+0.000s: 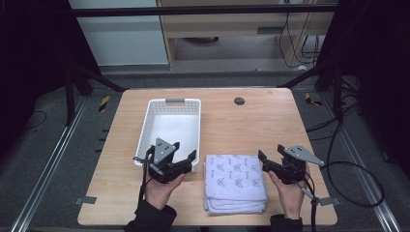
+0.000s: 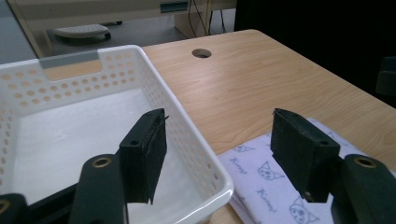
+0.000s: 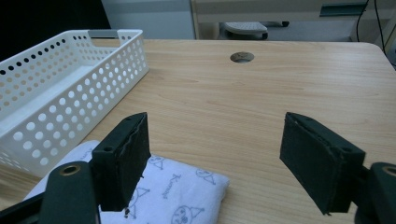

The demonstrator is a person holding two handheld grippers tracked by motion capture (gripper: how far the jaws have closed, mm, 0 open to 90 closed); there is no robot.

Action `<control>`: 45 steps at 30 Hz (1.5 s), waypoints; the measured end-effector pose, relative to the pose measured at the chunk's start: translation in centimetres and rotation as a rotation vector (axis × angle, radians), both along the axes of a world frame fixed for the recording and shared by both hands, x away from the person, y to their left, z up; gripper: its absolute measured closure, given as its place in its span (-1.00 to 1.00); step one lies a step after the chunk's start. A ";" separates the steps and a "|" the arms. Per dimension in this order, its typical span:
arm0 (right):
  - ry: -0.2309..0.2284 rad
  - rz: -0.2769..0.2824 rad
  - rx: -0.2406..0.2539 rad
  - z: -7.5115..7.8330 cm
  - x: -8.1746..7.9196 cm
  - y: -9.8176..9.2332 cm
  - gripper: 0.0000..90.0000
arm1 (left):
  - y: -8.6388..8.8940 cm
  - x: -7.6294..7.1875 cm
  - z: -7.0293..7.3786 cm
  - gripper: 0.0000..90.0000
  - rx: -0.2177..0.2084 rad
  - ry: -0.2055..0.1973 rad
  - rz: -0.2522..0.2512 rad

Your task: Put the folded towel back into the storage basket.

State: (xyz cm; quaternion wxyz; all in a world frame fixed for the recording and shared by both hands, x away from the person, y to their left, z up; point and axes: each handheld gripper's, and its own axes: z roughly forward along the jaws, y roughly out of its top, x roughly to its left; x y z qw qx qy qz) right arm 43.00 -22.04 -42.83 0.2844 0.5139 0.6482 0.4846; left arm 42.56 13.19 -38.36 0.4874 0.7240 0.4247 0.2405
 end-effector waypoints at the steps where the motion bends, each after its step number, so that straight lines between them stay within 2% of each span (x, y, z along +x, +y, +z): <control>1: 0.003 0.001 -0.003 0.0 0.0 0.0 -0.46 | -0.3 0.0 -0.1 -0.22 -0.002 0.002 -0.002; 4: 0.006 0.007 -0.007 0.1 0.1 -0.1 -0.44 | -1.0 -0.1 -0.3 -0.22 0.003 0.008 -0.004; 6: 0.003 0.013 -0.007 0.2 0.1 -0.2 -0.43 | -1.4 -0.3 -0.6 -0.22 -0.016 0.014 -0.009; 9: 0.007 0.015 -0.007 0.2 0.2 -0.3 -0.43 | -1.9 -0.7 -1.0 -0.22 -0.022 0.020 -0.011; 13: 0.015 0.019 -0.006 0.0 0.4 -0.3 -0.42 | -2.6 -1.7 -1.9 -0.20 0.004 0.017 -0.017; 19: 0.034 0.043 -0.010 -0.4 0.7 -0.1 -0.39 | -3.6 -2.8 -3.6 -0.16 0.043 0.036 -0.029; 27: 0.073 0.072 -0.013 -1.3 1.2 0.1 -0.37 | -4.0 -3.2 -4.9 -0.08 0.039 0.068 -0.027; 39: 0.112 0.100 -0.024 -2.7 1.6 0.3 -0.34 | -4.4 -3.5 -7.2 0.05 0.058 0.129 -0.026; 45: 0.138 0.106 -0.034 -3.3 1.8 0.4 -0.31 | -4.7 -3.3 -8.3 0.08 0.083 0.159 -0.021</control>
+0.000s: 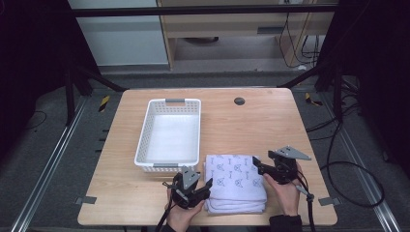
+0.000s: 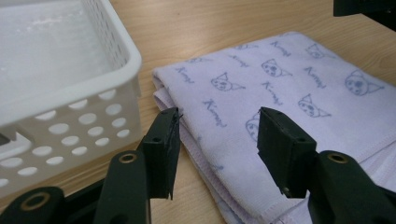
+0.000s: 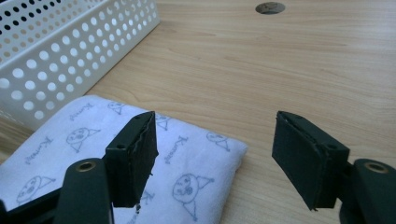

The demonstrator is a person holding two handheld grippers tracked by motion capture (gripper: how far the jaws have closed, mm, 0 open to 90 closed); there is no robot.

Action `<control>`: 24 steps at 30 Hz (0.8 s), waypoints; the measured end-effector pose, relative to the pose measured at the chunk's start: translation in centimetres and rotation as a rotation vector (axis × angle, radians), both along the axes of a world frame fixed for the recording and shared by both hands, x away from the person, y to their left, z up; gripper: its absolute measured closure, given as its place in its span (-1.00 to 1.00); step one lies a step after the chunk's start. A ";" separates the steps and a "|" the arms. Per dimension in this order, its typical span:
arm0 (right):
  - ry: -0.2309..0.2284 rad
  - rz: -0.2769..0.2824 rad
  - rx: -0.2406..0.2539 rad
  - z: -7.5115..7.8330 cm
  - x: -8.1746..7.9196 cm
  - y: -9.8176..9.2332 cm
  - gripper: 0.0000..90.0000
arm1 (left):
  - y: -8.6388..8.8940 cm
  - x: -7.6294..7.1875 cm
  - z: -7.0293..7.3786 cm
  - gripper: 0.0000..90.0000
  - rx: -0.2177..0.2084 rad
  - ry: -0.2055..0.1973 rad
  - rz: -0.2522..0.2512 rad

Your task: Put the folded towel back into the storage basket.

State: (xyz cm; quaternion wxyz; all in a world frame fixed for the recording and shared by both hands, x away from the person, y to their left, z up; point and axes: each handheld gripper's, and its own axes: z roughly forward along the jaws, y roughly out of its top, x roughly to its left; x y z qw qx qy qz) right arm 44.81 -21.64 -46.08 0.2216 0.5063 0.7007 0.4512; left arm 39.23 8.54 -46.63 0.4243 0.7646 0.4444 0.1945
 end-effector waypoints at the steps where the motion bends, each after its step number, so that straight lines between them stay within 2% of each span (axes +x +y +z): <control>1: 0.003 0.002 -0.004 -0.1 0.0 0.0 -0.30 | -0.1 0.0 -0.2 0.08 0.005 0.005 0.001; 12: 0.056 0.013 -0.024 -1.5 0.6 0.3 -0.28 | -0.9 0.7 -2.2 0.04 0.055 0.067 -0.013; 17: 0.100 0.021 -0.040 -2.4 1.0 0.4 -0.23 | -0.9 0.9 -2.7 -0.01 0.051 0.078 -0.013; 24: 0.136 0.024 -0.043 -3.3 1.2 0.6 -0.17 | -1.1 1.2 -3.1 -0.08 0.052 0.084 -0.018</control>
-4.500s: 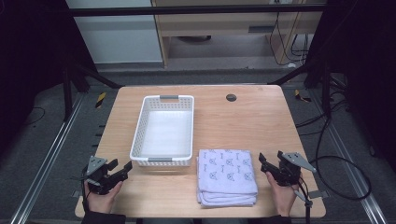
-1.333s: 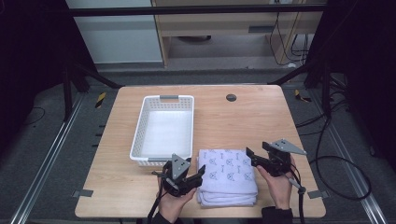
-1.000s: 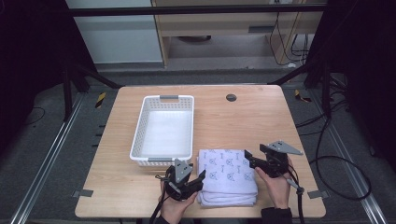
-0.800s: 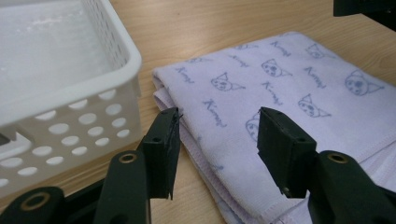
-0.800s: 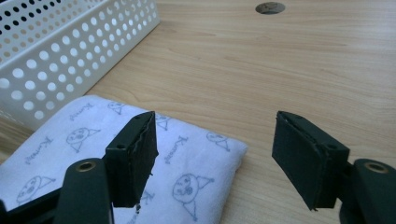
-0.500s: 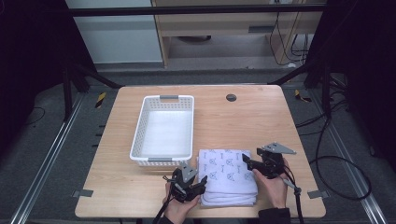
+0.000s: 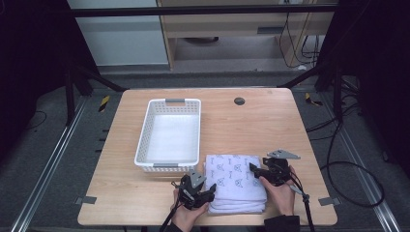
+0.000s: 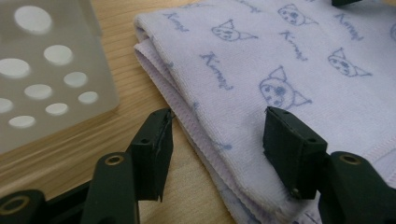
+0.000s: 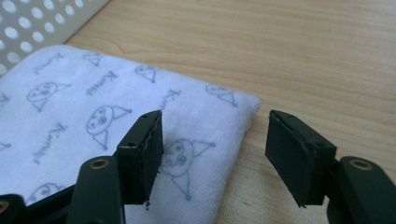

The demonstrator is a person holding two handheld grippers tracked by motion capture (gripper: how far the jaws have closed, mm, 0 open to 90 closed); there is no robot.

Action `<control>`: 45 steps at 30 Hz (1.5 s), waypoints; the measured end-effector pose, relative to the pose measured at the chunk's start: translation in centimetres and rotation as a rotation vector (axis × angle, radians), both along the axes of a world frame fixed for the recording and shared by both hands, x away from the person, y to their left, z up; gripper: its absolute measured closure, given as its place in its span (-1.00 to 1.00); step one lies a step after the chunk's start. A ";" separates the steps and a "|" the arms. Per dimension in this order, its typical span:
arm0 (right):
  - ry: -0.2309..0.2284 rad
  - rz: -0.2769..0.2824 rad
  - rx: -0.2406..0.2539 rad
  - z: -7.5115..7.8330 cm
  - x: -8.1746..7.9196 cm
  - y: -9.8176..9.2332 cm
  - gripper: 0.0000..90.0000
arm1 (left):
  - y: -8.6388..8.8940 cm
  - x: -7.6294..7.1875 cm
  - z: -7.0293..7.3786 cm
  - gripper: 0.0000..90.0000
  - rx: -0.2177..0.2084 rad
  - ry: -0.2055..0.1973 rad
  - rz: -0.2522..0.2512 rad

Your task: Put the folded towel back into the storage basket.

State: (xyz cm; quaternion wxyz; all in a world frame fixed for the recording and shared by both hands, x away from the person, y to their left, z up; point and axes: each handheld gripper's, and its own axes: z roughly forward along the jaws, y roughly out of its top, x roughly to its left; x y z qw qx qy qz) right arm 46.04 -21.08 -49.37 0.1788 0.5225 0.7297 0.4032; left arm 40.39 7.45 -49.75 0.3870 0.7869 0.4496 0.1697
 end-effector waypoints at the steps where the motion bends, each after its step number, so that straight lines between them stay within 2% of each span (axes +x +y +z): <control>1: 0.006 0.003 -0.003 -0.2 0.0 0.0 -0.16 | 0.0 0.1 0.0 -0.10 0.003 0.006 -0.002; 3: 0.019 0.006 0.000 -0.5 0.1 0.0 -0.12 | 0.0 0.4 -0.2 -0.15 -0.010 0.027 0.002; 9: 0.035 0.006 0.006 -1.0 0.3 0.1 -0.07 | 0.1 0.7 -0.5 -0.16 -0.034 0.052 -0.002; 12: 0.058 -0.002 0.033 -1.1 0.3 0.0 -0.06 | 0.0 0.7 -0.6 -0.16 -0.036 0.047 -0.001; 15: 0.062 0.008 0.037 -1.1 0.4 0.0 0.05 | -0.2 0.7 -0.5 -0.16 -0.031 0.049 -0.002; 18: 0.071 0.021 0.055 -1.1 0.4 0.0 0.18 | -0.2 0.8 -0.4 -0.05 -0.034 0.062 -0.016; 25: 0.099 0.017 0.092 -1.0 0.3 0.3 0.46 | -0.4 0.8 -0.3 0.33 -0.081 0.104 -0.020; 31: 0.087 0.000 0.086 -0.9 0.1 0.6 0.63 | -0.6 0.3 -0.3 0.55 -0.086 0.067 -0.016; 33: 0.081 0.000 0.096 -0.8 0.1 0.5 0.66 | -0.6 0.3 -0.2 0.58 -0.081 0.058 -0.021; 37: 0.062 0.009 0.119 -0.4 -0.1 0.2 0.68 | -0.4 0.1 0.2 0.62 -0.100 0.047 -0.022; 39: 0.048 0.012 0.129 -0.2 -0.3 0.1 0.68 | -0.3 -0.1 0.7 0.63 -0.110 0.036 -0.027; 40: 0.042 0.012 0.139 0.0 -0.4 0.1 0.68 | -0.3 -0.4 1.3 0.63 -0.115 0.016 -0.034; 45: 0.003 0.026 0.158 1.3 -1.1 0.0 0.68 | -0.3 -0.9 2.5 0.64 -0.106 -0.020 -0.044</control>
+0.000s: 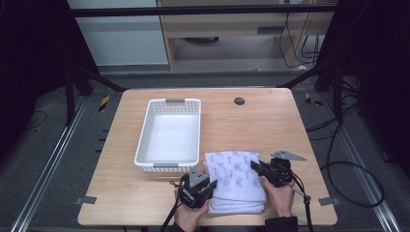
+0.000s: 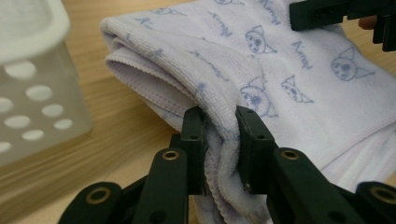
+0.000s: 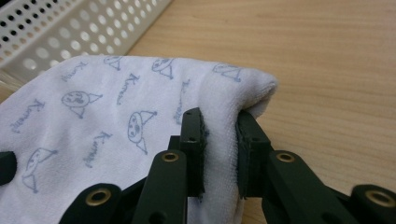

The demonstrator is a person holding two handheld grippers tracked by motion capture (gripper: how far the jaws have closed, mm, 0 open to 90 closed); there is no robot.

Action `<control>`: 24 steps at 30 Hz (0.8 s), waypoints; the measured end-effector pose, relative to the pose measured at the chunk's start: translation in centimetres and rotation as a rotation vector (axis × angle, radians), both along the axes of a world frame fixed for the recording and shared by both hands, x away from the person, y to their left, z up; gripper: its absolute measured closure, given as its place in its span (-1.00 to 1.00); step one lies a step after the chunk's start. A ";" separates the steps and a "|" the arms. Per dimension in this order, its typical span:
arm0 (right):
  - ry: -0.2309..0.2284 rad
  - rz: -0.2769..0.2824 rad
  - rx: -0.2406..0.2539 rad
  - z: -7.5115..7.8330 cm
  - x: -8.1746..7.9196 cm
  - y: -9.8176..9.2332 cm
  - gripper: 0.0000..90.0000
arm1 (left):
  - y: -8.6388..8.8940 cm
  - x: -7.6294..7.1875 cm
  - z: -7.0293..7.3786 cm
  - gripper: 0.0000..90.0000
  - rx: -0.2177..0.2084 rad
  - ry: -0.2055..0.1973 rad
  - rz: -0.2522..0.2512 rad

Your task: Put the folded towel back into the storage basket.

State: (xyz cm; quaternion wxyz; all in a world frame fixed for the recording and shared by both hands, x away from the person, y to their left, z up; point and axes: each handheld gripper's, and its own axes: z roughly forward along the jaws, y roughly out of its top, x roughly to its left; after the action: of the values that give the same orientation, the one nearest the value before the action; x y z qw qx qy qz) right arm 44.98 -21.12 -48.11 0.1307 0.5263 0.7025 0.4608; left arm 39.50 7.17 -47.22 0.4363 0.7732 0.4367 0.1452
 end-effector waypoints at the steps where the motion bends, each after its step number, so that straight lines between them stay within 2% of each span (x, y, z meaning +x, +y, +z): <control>1: -0.016 0.002 0.006 0.4 -0.2 0.0 0.68 | 0.0 -0.1 0.4 0.64 -0.001 -0.012 -0.001; 2: -0.031 0.000 0.014 1.0 -0.4 0.0 0.68 | 0.0 -0.2 0.8 0.64 -0.002 -0.019 -0.005; 8: -0.067 -0.007 0.028 2.2 -0.9 0.1 0.68 | 0.2 -0.3 2.0 0.64 0.002 -0.046 -0.012; 24: -0.143 -0.021 0.033 4.6 -1.5 0.0 0.69 | 0.2 -0.4 4.6 0.64 0.014 -0.105 -0.031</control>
State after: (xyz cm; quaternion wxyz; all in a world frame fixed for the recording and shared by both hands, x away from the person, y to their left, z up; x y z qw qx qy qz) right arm 43.51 -21.08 -43.56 0.1766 0.5013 0.6783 0.5074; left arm 39.11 7.39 -42.58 0.4552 0.7744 0.4002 0.1818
